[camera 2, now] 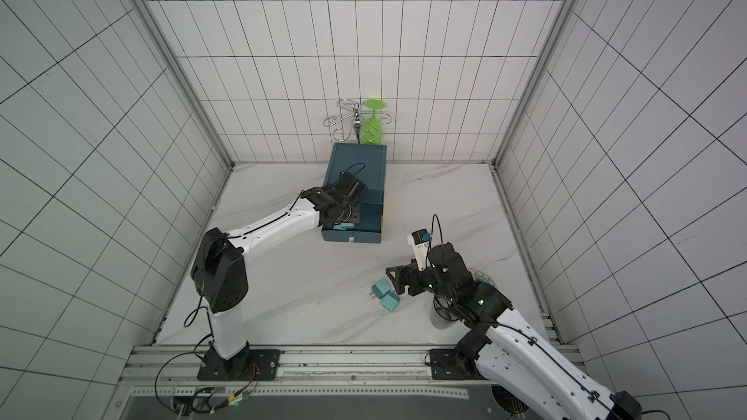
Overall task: Place the plugs into the drawer by color
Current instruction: Place the plug in the drawer.
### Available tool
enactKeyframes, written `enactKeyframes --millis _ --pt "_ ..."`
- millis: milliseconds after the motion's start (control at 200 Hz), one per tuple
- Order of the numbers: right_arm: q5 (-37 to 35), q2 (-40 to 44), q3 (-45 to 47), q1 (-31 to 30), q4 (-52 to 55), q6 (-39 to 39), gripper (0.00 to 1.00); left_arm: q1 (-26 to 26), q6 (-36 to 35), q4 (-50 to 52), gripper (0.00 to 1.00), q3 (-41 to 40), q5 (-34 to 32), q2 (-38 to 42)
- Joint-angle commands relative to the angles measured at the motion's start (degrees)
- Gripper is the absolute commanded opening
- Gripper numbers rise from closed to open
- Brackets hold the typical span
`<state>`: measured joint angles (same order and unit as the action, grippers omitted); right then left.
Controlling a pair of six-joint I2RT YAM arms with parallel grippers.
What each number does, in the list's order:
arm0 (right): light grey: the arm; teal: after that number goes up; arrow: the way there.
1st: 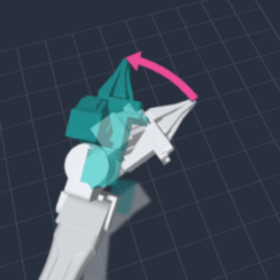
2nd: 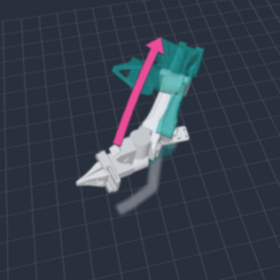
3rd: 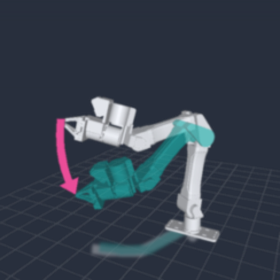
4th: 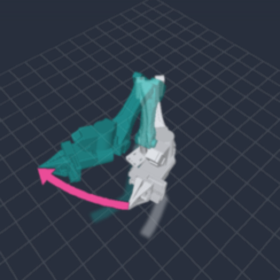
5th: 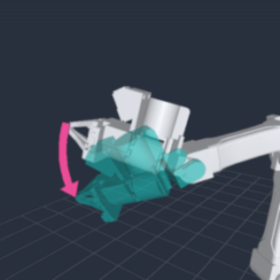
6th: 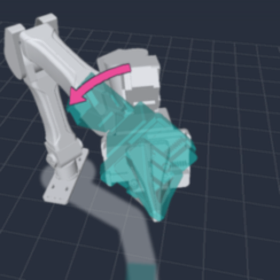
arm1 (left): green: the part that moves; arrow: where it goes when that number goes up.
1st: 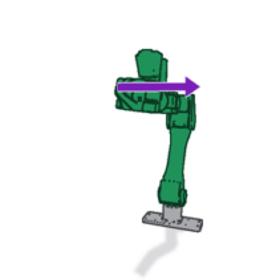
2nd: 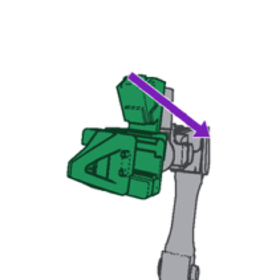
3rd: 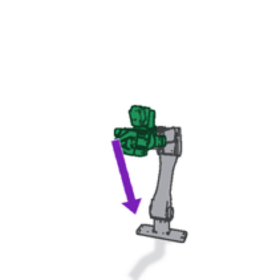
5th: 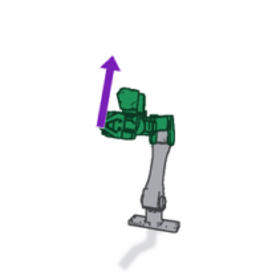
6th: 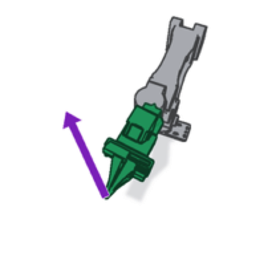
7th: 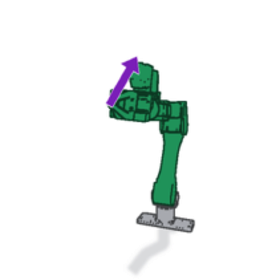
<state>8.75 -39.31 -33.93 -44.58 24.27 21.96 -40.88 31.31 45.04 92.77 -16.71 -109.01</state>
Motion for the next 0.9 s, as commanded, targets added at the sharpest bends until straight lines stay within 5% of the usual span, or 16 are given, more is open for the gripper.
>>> enactKeyframes --millis 0,420,645,899 --pt "-1.1 0.2 1.3 0.5 0.5 0.1 0.92 0.8 0.5 -4.3 0.32 -5.2 1.9 -1.8" --pt "-1.5 -0.4 1.1 0.5 0.7 -0.2 0.93 0.9 0.9 -5.8 0.36 -7.3 1.2 -2.8" --pt "-1.9 -0.3 1.1 0.5 0.9 -0.2 0.93 1.0 1.2 -6.6 0.57 -8.6 1.1 -2.6" --pt "-1.9 -0.8 1.1 0.5 0.9 -0.4 0.93 0.9 0.9 -6.6 0.57 -7.9 2.8 -0.5"
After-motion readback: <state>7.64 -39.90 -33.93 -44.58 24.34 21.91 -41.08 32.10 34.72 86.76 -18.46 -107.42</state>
